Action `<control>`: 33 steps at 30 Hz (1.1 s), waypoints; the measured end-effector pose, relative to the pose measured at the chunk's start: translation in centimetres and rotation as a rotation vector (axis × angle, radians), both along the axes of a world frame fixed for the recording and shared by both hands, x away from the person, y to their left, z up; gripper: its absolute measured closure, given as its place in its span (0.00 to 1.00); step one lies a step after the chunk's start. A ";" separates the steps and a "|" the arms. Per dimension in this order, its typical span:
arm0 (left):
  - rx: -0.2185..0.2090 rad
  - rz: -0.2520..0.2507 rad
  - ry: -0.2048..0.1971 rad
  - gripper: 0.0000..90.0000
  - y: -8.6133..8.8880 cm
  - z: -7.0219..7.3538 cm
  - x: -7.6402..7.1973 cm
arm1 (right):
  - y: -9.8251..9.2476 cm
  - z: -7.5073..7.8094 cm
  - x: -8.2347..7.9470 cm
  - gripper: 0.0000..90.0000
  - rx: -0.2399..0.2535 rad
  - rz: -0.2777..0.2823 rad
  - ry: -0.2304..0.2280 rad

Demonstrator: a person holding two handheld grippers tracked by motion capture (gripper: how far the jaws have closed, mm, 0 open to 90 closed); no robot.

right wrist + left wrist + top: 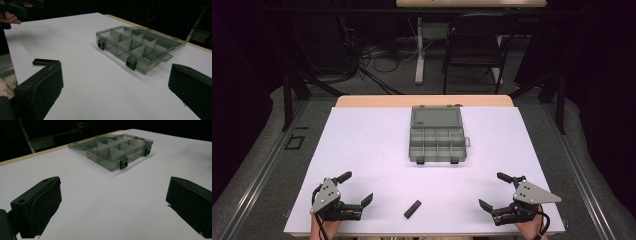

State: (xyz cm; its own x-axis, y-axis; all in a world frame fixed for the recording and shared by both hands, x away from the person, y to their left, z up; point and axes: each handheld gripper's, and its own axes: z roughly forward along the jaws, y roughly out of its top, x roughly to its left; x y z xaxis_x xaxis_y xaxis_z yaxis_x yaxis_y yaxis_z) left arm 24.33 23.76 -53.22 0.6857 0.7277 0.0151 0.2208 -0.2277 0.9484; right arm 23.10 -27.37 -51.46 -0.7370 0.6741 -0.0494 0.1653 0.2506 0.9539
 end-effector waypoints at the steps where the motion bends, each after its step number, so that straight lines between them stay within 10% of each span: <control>1: -0.006 0.001 0.005 0.00 -0.1 0.1 0.0 | 0.0 0.0 0.0 0.00 -0.004 0.001 0.001; 33: 0.082 -0.006 0.157 0.00 -4.2 0.4 0.6 | 0.2 -0.1 0.4 0.00 -0.013 -0.003 0.011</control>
State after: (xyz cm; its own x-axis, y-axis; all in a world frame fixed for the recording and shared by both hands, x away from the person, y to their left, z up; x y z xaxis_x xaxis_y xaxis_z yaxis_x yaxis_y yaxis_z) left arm 24.94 19.53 -52.81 0.6883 0.7246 -0.0335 0.3632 -0.3044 0.8806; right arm 23.50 -27.19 -51.60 -0.7356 0.6755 -0.0502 0.1763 0.2624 0.9487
